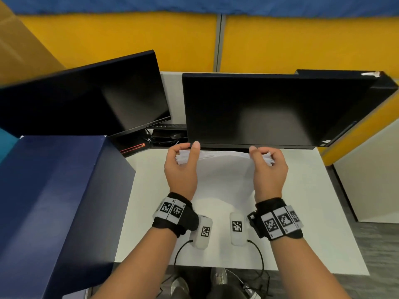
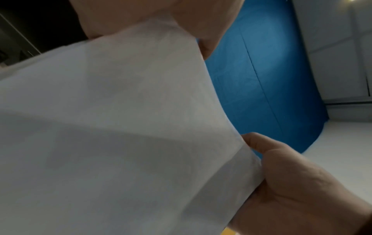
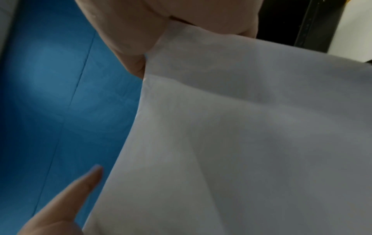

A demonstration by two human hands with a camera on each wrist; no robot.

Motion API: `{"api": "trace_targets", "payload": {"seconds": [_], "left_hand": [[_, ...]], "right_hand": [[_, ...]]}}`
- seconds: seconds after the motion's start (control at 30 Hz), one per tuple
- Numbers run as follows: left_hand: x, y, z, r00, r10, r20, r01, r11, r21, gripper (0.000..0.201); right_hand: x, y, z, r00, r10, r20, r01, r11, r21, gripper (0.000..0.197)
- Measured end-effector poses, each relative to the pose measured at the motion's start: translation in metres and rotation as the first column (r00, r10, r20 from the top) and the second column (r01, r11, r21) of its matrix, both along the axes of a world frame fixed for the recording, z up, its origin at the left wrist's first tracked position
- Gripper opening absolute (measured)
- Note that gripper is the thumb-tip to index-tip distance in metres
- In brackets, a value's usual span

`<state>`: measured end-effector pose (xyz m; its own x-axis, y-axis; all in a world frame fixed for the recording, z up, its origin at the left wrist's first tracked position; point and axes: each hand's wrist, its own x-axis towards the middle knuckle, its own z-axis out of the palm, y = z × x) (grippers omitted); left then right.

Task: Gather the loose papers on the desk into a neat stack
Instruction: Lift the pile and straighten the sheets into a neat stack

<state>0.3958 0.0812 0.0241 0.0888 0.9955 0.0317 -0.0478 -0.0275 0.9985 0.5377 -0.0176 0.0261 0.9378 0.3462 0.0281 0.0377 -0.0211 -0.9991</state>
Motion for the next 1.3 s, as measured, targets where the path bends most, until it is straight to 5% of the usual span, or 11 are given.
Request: {"api": "trace_targets", "payload": {"seconds": [0.13,0.23,0.4,0.5,0.77,0.87,0.97,1.03,1.1,1.17,1.3], "left_hand": [[-0.01,0.002,-0.003,0.987,-0.152,-0.044,0.154,0.986,0.057,0.037],[-0.021,0.015,-0.023,0.938,-0.309,-0.156,0.317,0.948,0.028,0.06],[-0.021,0.027,-0.051,0.917,-0.318,-0.239,0.291,0.946,-0.142,0.023],[-0.019,0.033,-0.047,0.929,-0.287,-0.234,0.264,0.956,-0.127,0.018],[-0.019,0.053,0.01,0.916,-0.241,-0.322,0.277,0.958,0.072,0.015],[-0.019,0.062,0.034,0.8,-0.213,-0.561,0.402,0.884,0.238,0.007],[-0.009,0.055,0.04,0.584,-0.189,-0.789,0.639,0.706,0.304,0.007],[0.002,0.043,0.036,0.428,-0.153,-0.891,0.785,0.552,0.283,0.008],[0.008,0.036,0.031,0.361,-0.16,-0.919,0.835,0.494,0.242,0.01],[0.002,0.038,0.025,0.385,-0.203,-0.9,0.817,0.529,0.23,0.014],[-0.057,0.067,0.0,0.415,-0.218,-0.883,0.659,0.742,0.126,0.035]], "right_hand": [[0.002,-0.003,0.001,1.0,0.011,0.014,-0.011,1.0,-0.001,0.027],[0.013,-0.014,-0.004,0.979,0.204,0.007,-0.204,0.979,-0.017,0.046],[0.026,-0.026,-0.027,0.934,0.356,0.019,-0.349,0.926,-0.146,0.036],[0.032,-0.028,-0.04,0.939,0.344,-0.02,-0.344,0.93,-0.127,0.016],[0.023,-0.037,-0.079,0.883,0.429,-0.192,-0.47,0.807,-0.356,0.016],[0.03,-0.036,-0.053,0.906,0.422,-0.026,-0.397,0.829,-0.394,0.058],[0.032,-0.028,-0.014,0.855,0.461,0.237,-0.375,0.866,-0.33,0.095],[0.024,-0.015,0.001,0.75,0.545,0.376,-0.411,0.828,-0.381,0.083],[0.016,-0.002,0.004,0.691,0.606,0.394,-0.448,0.787,-0.424,0.052],[0.013,0.0,-0.002,0.67,0.636,0.384,-0.47,0.763,-0.443,0.025],[0.024,-0.026,-0.008,0.737,0.569,0.364,-0.465,0.818,-0.339,0.027]]}}
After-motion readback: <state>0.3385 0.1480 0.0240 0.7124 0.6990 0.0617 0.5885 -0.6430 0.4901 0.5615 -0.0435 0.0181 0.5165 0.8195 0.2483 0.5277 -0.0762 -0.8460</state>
